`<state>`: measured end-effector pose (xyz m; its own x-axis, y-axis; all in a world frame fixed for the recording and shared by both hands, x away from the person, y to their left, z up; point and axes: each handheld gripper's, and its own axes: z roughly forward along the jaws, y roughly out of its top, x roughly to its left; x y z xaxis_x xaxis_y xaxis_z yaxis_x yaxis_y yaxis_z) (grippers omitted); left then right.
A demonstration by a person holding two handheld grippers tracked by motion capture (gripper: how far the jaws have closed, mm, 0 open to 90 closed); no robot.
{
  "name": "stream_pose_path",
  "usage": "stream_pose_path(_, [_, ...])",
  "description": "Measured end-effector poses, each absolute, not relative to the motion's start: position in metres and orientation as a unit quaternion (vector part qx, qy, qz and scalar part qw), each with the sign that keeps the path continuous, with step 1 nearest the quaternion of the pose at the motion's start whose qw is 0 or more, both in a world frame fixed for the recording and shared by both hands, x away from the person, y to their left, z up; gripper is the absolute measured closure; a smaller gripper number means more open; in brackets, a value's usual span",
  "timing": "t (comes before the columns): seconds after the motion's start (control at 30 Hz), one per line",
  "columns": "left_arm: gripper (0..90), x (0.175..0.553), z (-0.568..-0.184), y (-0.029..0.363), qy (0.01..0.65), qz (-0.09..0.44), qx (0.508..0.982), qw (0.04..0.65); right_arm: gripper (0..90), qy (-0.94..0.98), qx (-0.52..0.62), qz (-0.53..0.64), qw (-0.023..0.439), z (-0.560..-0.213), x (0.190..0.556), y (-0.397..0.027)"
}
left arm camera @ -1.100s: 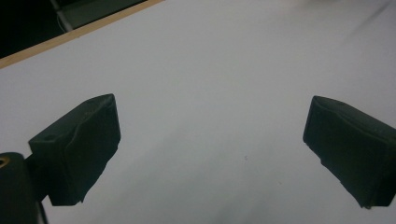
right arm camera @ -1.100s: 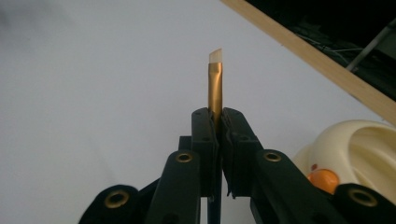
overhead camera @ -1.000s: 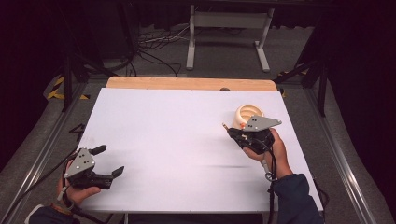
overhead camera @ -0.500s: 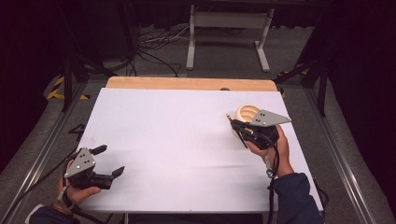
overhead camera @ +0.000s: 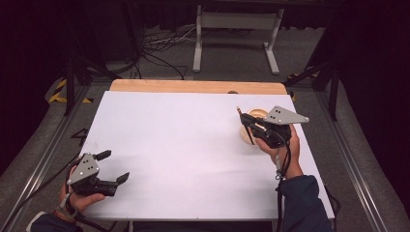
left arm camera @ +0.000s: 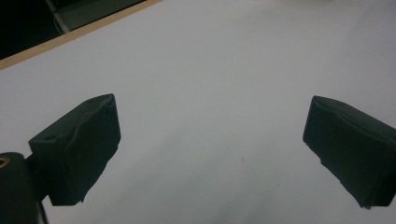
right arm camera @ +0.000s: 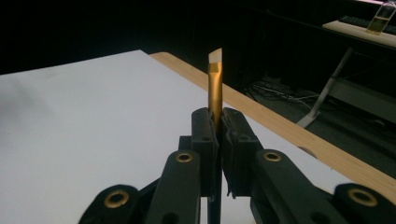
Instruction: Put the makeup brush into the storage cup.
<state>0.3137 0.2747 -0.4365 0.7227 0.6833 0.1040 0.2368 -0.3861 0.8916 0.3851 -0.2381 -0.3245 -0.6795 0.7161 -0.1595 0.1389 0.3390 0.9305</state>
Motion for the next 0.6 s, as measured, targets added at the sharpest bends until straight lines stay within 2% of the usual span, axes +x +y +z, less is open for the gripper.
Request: stream_pose_path(0.6, [4.8,0.313,-0.436,0.274,0.283,0.238,0.794,0.482,84.8,0.721,0.294,0.546,0.309,-0.31,0.397,-0.252])
